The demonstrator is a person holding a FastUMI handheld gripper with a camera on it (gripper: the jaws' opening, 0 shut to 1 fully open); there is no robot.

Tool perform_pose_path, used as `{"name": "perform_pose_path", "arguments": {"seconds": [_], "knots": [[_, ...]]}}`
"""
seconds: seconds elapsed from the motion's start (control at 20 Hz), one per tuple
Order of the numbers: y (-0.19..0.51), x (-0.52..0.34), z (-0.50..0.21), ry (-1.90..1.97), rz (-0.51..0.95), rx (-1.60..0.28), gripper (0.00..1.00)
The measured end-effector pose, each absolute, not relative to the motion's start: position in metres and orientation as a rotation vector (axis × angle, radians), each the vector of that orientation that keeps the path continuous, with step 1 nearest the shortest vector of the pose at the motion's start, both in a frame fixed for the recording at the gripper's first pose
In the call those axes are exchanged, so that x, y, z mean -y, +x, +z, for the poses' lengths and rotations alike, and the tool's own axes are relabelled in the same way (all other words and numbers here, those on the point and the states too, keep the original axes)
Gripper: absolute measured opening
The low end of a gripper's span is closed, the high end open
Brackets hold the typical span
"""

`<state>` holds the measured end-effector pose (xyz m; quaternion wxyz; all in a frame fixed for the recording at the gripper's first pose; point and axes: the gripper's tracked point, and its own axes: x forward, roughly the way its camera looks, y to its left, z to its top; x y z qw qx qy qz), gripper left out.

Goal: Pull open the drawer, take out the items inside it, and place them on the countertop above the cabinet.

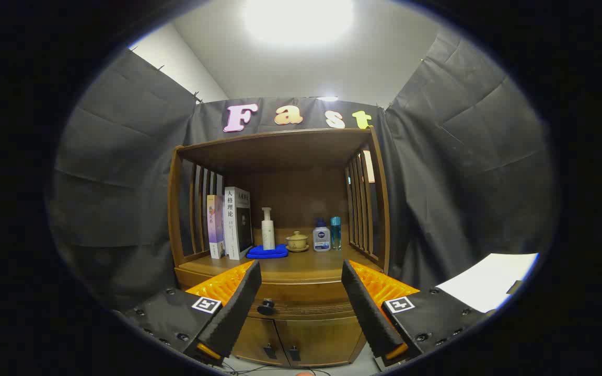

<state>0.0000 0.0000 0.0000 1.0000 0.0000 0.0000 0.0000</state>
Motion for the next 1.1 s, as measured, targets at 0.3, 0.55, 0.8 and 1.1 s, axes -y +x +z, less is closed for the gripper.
{"name": "perform_pose_path", "arguments": {"seconds": [0.3, 0.55, 0.8, 1.1], "knots": [[-0.001, 0.003, 0.000, -0.005, -0.005, 0.001, 0.98], [-0.002, 0.004, -0.005, -0.010, -0.008, -0.008, 0.98], [0.000, 0.003, -0.005, -0.008, -0.006, -0.006, 0.98], [0.008, 0.002, -0.006, -0.014, -0.003, 0.003, 0.98]]}}
